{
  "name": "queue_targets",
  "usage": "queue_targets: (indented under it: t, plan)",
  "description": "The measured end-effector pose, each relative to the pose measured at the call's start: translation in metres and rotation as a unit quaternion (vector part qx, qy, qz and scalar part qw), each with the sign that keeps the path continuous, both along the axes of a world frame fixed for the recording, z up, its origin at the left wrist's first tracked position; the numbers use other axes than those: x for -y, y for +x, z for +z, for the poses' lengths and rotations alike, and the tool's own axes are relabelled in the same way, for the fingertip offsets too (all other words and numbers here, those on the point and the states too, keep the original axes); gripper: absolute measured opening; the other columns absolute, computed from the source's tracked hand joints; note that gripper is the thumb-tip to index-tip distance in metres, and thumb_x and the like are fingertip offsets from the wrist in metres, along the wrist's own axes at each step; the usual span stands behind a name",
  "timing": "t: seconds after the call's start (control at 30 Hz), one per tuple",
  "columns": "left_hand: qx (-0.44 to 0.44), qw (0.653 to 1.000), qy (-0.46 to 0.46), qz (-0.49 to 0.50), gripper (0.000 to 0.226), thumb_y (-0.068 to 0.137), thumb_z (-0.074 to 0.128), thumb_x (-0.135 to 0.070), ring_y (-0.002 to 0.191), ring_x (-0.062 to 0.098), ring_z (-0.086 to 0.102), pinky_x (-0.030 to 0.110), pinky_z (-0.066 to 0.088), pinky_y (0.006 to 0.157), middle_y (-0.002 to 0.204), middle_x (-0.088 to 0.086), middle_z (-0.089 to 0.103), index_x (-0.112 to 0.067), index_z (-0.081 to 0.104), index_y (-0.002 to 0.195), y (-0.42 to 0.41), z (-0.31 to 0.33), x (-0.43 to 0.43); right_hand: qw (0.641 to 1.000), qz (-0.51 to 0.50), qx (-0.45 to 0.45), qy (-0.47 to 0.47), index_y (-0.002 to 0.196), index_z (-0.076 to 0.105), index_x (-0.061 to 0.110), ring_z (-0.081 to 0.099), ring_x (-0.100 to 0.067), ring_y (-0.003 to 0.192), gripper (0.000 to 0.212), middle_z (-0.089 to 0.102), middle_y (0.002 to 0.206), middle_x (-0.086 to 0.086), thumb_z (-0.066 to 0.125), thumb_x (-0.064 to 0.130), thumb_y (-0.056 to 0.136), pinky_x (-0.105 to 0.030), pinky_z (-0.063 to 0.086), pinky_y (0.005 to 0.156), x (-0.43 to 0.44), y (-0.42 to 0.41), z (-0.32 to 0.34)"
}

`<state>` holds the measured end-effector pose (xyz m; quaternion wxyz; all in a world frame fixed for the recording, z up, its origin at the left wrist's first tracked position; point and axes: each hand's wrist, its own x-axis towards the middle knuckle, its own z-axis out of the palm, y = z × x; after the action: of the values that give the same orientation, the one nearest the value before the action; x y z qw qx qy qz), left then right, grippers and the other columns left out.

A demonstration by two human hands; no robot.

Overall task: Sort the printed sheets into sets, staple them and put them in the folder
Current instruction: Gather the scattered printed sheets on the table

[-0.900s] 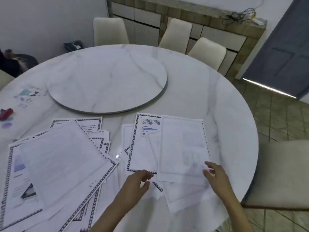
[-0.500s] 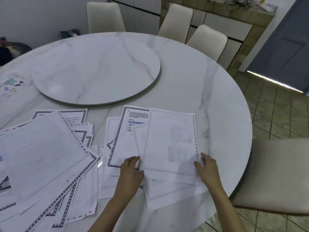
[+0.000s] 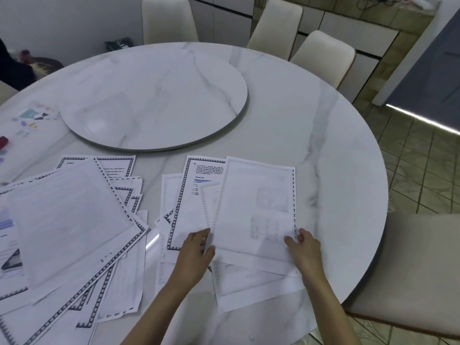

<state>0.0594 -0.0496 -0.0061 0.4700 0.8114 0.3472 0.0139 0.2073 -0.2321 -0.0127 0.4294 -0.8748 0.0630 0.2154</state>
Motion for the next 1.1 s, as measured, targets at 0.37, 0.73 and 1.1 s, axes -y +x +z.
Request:
queue_targets:
  t: [0.37, 0.73, 1.1]
  plan:
    - [-0.005, 0.999, 0.004, -0.034, 0.044, 0.093, 0.05, -0.016, 0.102, 0.008, 0.048, 0.015, 0.038, 0.089, 0.131, 0.004, 0.047, -0.015, 0.041, 0.137, -0.005, 0.003, -0.002, 0.992, -0.058, 0.006, 0.109, 0.116, 0.057, 0.007, 0.055, -0.022, 0.093, 0.027, 0.061, 0.112, -0.011, 0.055, 0.014, 0.089, -0.032, 0.044, 0.083, -0.01, -0.002, 0.01]
    - [0.146, 0.97, -0.195, 0.019, 0.026, 0.092, 0.052, -0.031, 0.105, 0.008, 0.062, 0.013, 0.051, 0.078, 0.118, -0.013, 0.063, -0.031, 0.057, 0.118, -0.007, 0.052, -0.007, 0.931, 0.179, 0.283, 0.145, 0.093, 0.067, 0.013, 0.054, 0.016, 0.074, 0.014, 0.059, 0.085, 0.008, 0.057, 0.011, 0.084, 0.001, 0.038, 0.068, -0.047, -0.033, 0.095]
    - [0.214, 0.929, -0.268, 0.139, 0.02, 0.084, 0.058, -0.031, 0.087, 0.015, 0.069, 0.029, 0.055, 0.062, 0.098, -0.003, 0.072, -0.026, 0.061, 0.103, -0.014, 0.082, -0.026, 0.856, 0.452, 0.205, 0.143, 0.123, 0.06, 0.017, 0.052, -0.007, 0.095, 0.03, 0.055, 0.113, -0.001, 0.048, 0.017, 0.095, -0.01, 0.038, 0.083, -0.088, -0.092, 0.09]
